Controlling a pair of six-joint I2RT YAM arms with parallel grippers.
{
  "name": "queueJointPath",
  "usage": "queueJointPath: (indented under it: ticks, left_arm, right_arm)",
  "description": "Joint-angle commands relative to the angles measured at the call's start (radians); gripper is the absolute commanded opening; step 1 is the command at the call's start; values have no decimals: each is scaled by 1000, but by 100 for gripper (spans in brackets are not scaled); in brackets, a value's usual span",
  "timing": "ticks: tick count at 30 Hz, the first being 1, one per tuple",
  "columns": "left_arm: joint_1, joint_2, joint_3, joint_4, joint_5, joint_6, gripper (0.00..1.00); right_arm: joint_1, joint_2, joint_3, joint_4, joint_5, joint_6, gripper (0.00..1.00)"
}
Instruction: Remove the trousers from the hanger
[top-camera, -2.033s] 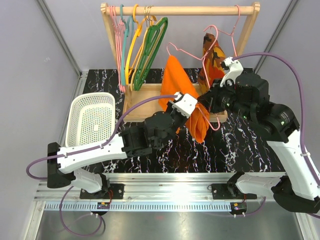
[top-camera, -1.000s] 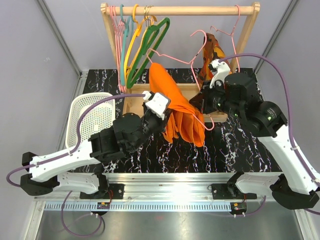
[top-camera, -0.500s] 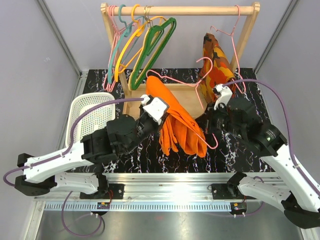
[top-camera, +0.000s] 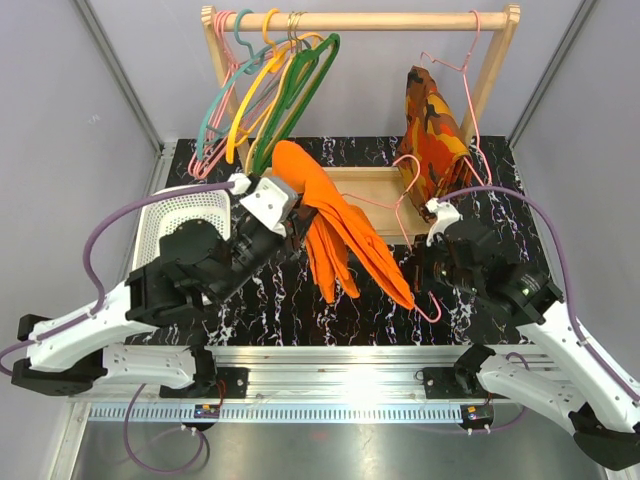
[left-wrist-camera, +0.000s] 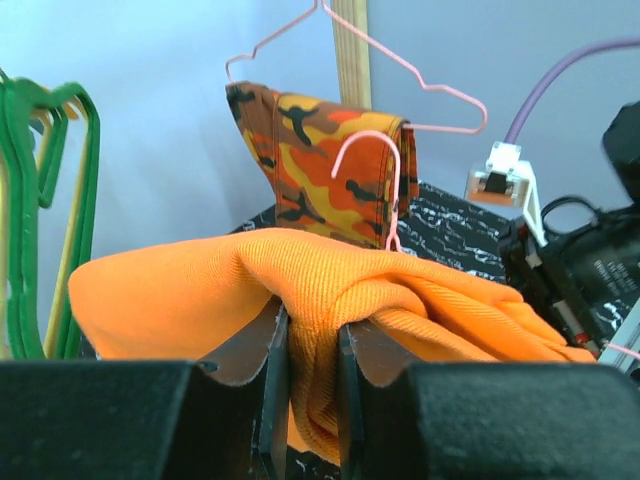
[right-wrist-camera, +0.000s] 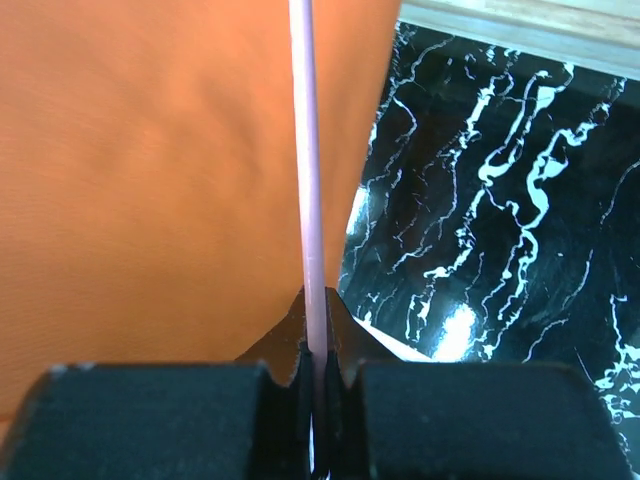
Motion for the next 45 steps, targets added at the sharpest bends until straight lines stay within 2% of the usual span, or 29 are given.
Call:
queueJointPath:
  ticks: [1,8,12,16,24,27,28,32,36,39,40,41,42,43,44,45]
  left_arm:
    - [0,-74,115,237,43,35,0]
    - [2,-140,123,117,52,66,0]
    - [0,-221,-5,56,58,72,0]
    - [2,-319,-137,19,14,49,0]
    - [2,-432,-335,-23,-299,-18,0]
    - [2,-433,-397,16,-501,-11,0]
    - [2,-436,-408,32,-608,-6,0]
    - [2,-514,-428,98,-686,-5,0]
    - [2,-573,-428,204,-738,122,0]
    - [3,-557,-435,365,-786,320,0]
    - [6,-548,-452,502,-801,390,0]
    - [25,-531,-463,569,-800,525,0]
    - [44,-518,-470,630,-790,582,0]
    - [70,-508,-472,699,-766,625,0]
    - [104,-482,-463,692,-746,641,0]
    - [197,-467,-449,662,-725,617,0]
  right_arm:
    - [-8,-3,-28,-43,93,-5,0]
    - [-8,10,-96,-13,155,26,0]
    - [-8,14,-105,7,296,58,0]
    - [-8,34,-95,44,314,50,0]
    - [-8,86,-33,75,354,23,0]
    - [-8,100,2,76,371,3,0]
    - [-8,103,19,76,374,0,0]
    - [-8,132,54,73,385,-25,0]
    - [-8,149,73,78,385,-39,0]
    - [-8,163,71,96,379,-43,0]
    - [-8,168,73,102,379,-45,0]
    - [-8,178,73,107,374,-45,0]
    - [-8,184,79,108,373,-49,0]
    - [-8,189,83,114,373,-49,0]
    - [-8,198,90,116,370,-49,0]
    - [-8,201,94,124,368,-51,0]
